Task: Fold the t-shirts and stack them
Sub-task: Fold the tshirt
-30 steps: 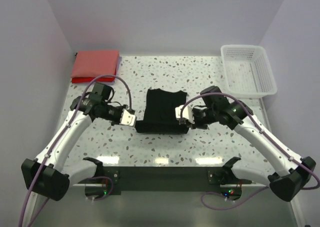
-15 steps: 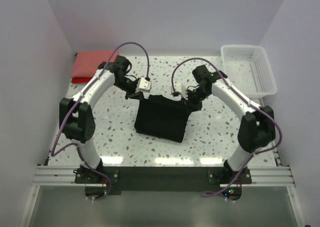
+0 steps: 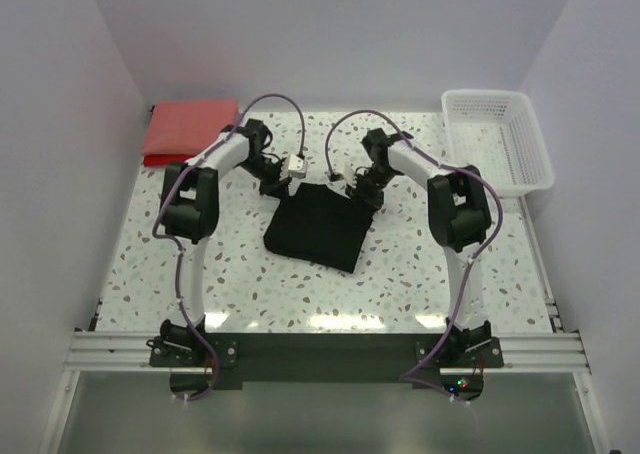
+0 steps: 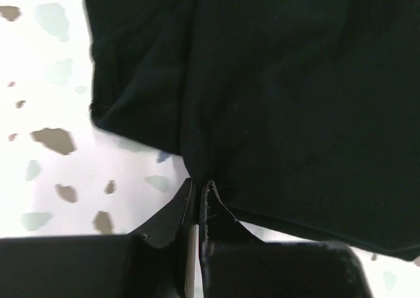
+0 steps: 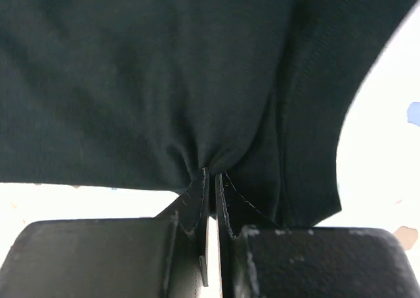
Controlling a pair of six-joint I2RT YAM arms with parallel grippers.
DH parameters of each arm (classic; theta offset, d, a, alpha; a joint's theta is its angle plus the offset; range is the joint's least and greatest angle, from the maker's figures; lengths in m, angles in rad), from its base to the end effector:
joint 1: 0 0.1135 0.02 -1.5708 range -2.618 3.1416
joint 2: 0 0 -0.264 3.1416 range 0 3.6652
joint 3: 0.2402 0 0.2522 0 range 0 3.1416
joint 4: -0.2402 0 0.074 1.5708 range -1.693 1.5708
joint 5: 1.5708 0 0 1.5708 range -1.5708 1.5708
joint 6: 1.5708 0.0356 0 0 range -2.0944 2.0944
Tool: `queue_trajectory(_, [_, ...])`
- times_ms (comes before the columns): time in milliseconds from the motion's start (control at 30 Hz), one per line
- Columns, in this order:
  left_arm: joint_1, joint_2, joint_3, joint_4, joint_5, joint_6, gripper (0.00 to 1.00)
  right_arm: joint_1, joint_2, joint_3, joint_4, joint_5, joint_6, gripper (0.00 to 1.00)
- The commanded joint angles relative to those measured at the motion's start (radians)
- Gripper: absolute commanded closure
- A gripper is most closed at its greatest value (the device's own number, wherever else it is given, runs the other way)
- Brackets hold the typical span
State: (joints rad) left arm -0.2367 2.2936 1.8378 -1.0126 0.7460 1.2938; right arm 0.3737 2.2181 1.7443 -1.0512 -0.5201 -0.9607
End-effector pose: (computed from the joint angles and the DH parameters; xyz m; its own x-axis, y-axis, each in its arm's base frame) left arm 0.4330 -0.1293 0.1579 -0.0339 0.7349 -0.6774 0.9957 -0.0336 -0.0863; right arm 0.3933 0.1732 0.1609 -0.2559 -0.8643 -0.4331 -0.9559 0.1592 0.2469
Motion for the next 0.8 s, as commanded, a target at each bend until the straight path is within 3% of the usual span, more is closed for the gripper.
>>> queue_trajectory(0, [0.007,-0.06,-0.058,-0.027,0.019,0.01,1.0,-0.002,0.026,0.024,0.007,0.011,0.002,1.0])
queue_trajectory(267, [0.007,-0.282,-0.353,-0.19,0.104,0.163,1.0,0.06,-0.155,-0.219,-0.003,-0.044,-0.044,1.0])
queue_trajectory(300, [0.007,-0.296,-0.365,-0.217,0.119,0.186,0.91,0.062,-0.197,-0.235,0.012,-0.047,-0.033,0.73])
queue_trajectory(333, [0.01,-0.305,-0.364,-0.222,0.131,0.193,0.81,0.064,-0.21,-0.242,0.016,-0.05,-0.027,0.61])
queue_trajectory(400, [0.023,-0.324,-0.336,-0.23,0.18,0.214,0.64,0.059,-0.235,-0.221,0.034,-0.035,0.032,0.48])
queue_trajectory(467, [0.027,-0.316,-0.299,-0.213,0.217,0.2,0.55,0.039,-0.244,-0.151,0.052,-0.04,0.097,0.44])
queue_trajectory(600, [-0.021,-0.283,-0.174,-0.146,0.289,0.116,0.51,-0.008,-0.218,0.006,0.068,-0.163,0.302,0.45])
queue_trajectory(667, [-0.05,-0.283,-0.175,-0.107,0.288,0.102,0.51,-0.024,-0.195,0.038,0.091,-0.213,0.37,0.52])
queue_trajectory(767, [-0.118,-0.299,-0.227,0.084,0.253,-0.081,0.52,-0.025,-0.169,0.015,0.17,-0.245,0.494,0.69])
